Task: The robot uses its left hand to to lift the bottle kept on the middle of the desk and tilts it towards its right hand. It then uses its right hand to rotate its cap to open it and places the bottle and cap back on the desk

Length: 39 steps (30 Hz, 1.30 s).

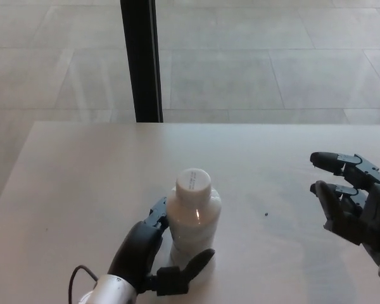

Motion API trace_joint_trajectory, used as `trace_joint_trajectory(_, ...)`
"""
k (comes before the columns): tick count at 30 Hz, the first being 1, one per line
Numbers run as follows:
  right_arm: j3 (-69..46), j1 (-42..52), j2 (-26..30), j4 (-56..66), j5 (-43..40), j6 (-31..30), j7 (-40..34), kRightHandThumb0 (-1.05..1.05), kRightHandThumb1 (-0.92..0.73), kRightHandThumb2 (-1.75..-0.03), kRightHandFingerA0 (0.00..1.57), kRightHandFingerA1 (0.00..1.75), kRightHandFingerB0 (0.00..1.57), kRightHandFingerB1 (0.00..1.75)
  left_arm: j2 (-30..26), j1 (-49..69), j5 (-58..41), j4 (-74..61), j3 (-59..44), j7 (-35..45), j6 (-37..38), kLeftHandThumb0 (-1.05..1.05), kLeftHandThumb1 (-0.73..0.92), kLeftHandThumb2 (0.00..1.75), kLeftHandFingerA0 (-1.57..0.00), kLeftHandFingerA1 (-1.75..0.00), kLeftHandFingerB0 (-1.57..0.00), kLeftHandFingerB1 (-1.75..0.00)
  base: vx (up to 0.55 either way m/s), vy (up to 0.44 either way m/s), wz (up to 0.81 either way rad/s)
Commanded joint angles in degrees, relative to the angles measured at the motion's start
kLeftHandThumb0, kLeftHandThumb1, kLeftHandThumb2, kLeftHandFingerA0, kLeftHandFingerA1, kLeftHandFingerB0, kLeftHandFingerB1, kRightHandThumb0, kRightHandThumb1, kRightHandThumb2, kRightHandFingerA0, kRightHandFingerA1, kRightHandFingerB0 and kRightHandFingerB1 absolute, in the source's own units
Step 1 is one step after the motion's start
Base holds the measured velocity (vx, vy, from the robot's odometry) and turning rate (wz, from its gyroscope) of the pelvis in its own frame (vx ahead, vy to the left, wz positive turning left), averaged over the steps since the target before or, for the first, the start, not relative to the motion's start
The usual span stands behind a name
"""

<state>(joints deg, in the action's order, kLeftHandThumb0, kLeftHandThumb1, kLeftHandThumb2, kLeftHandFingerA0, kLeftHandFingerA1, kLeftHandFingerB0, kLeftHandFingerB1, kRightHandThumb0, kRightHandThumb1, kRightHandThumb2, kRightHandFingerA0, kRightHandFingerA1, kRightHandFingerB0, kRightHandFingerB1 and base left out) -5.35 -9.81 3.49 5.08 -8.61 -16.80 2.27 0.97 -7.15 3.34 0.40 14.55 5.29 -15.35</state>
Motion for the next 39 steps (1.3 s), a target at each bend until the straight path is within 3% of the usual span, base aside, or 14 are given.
trace_joint_trajectory(1, -0.26, -0.28, 0.74, -0.16, 0.86, 1.08, -0.01, -0.87, -0.64, -0.60, 0.03, 1.20, 0.39, 0.79, 0.95, -2.20, 1.93, 0.65, 0.63, -1.24, -3.21, -0.95, 0.48, 0.78, 0.00, 0.00, 0.00, 0.00, 0.00, 0.000, 0.00)
trace_joint_trajectory(14, -0.45, 0.24, 0.40, 0.67, 0.98, -0.25, -0.45, -0.85, -0.67, -0.55, 0.04, 1.11, 0.37, 0.79, 10.62, -4.79, 7.47, 2.62, 0.73, -14.63, -2.49, -0.94, 0.49, 0.83, 0.00, -0.16, 0.00, -0.03, 0.00, 0.000, 0.00)
trace_joint_trajectory(15, -0.47, 0.21, 0.36, 0.50, 0.91, -0.08, -0.38, -0.84, -0.66, -0.55, 0.06, 1.13, 0.38, 0.79, 11.58, -4.94, 7.93, 3.08, 0.45, -16.19, -2.17, -0.86, 0.40, 0.75, -0.11, -0.30, 0.00, 0.00, 0.00, 0.000, 0.00)
trace_joint_trajectory(16, -0.64, 0.14, 0.12, 0.18, 0.62, 0.28, -0.35, -0.84, -0.45, -0.93, 0.24, 0.86, 0.41, 0.76, 14.12, -5.42, 9.34, 4.59, 0.04, -21.00, -0.65, -0.58, 0.41, 0.78, -0.15, -0.60, 0.00, -0.14, 0.00, 0.000, 0.00)
trace_joint_trajectory(19, -0.78, -0.04, -0.25, 0.22, 0.43, -0.02, -0.71, -0.83, -0.45, -0.93, 0.24, 0.86, 0.42, 0.76, 17.15, -6.57, 12.19, 6.85, 0.82, -26.69, -0.95, -0.44, 0.55, 0.56, -0.51, -0.68, 0.00, -0.21, 0.00, 0.000, 0.00)
trace_joint_trajectory(20, -0.83, -0.25, -0.37, 0.18, 0.35, -0.23, -0.86, -0.83, -0.65, -0.56, 0.09, 1.15, 0.41, 0.80, 17.02, -6.86, 12.86, 7.83, 1.64, -27.15, -0.98, -0.40, 0.46, 0.80, -0.63, -0.79, 0.00, -0.16, 0.00, 0.000, 0.00)
trace_joint_trajectory(23, -0.48, -0.55, -0.48, 0.25, 0.73, -1.10, -1.26, -0.82, -0.45, -0.93, 0.25, 0.85, 0.42, 0.76, 15.91, -7.40, 15.19, 9.39, 3.95, -28.11, -1.92, -0.22, 0.51, 0.62, -0.81, -1.03, -0.03, -0.22, 0.00, 0.000, 0.00)
trace_joint_trajectory(24, -0.68, -0.55, -0.58, 0.42, 0.81, -1.14, -1.64, -0.82, -0.62, -0.58, 0.13, 1.14, 0.41, 0.79, 15.59, -7.69, 16.00, 10.33, 5.25, -28.32, -1.61, -0.09, 0.60, 0.58, -0.96, -1.16, -0.05, -0.40, 0.00, 0.000, 0.00)
trace_joint_trajectory(27, -1.00, -0.35, -0.91, 0.46, 1.12, -0.90, -2.38, -0.76, -0.61, -0.62, 0.32, 1.31, 0.45, 0.81, 13.28, -8.20, 18.07, 11.06, 8.85, -26.58, -1.81, 0.00, 0.77, 0.73, -1.01, -1.46, -0.34, -0.51, 0.00, 0.000, 0.00)
trace_joint_trajectory(28, -1.15, -0.33, -0.99, 0.28, 1.09, -0.57, -2.43, -0.68, -0.60, -0.66, 0.43, 1.32, 0.45, 0.81, 12.69, -8.23, 17.82, 10.92, 9.61, -25.25, -1.84, 0.03, 0.79, 0.87, -0.84, -1.75, -0.82, -0.72, 0.00, 0.000, 0.00)
trace_joint_trajectory(31, -1.19, -0.32, -1.17, 0.07, 1.12, -0.30, -2.44, -0.68, -0.60, -0.66, 0.43, 1.32, 0.45, 0.81, 12.13, -8.27, 17.25, 10.60, 10.52, -24.54, -2.54, 0.03, 0.79, 0.87, -0.84, -1.75, -0.82, -0.72, 0.00, 0.000, 0.00)
trace_joint_trajectory(32, -1.73, -0.12, -1.20, 0.51, 0.48, 0.03, -2.24, -0.58, -0.55, -0.73, 0.53, 1.29, 0.45, 0.81, 11.10, -8.81, 18.19, 11.06, 12.06, -23.55, -2.41, 0.07, 0.62, 1.13, -0.93, -1.75, -0.95, -1.17, 0.00, 0.000, 0.00)
trace_joint_trajectory(34, -1.97, 0.12, -0.73, 0.57, 0.36, 0.62, -1.63, -0.56, -0.53, -0.77, 0.72, 1.25, 0.44, 0.80, 10.80, -8.72, 18.05, 11.16, 12.58, -23.30, -1.94, 0.13, 0.58, 1.29, -0.84, -1.75, -0.78, -1.60, 0.00, 0.000, 0.00)
trace_joint_trajectory(39, -2.56, 0.97, -0.33, 0.86, -0.24, 1.35, -0.07, -0.55, -0.54, -0.76, 0.95, 1.20, 0.44, 0.76, 9.04, -8.04, 18.67, 9.89, 13.30, -21.67, -2.43, 0.09, 0.56, 1.31, -0.83, -1.75, -0.70, -1.71, 0.00, 0.000, 0.00)
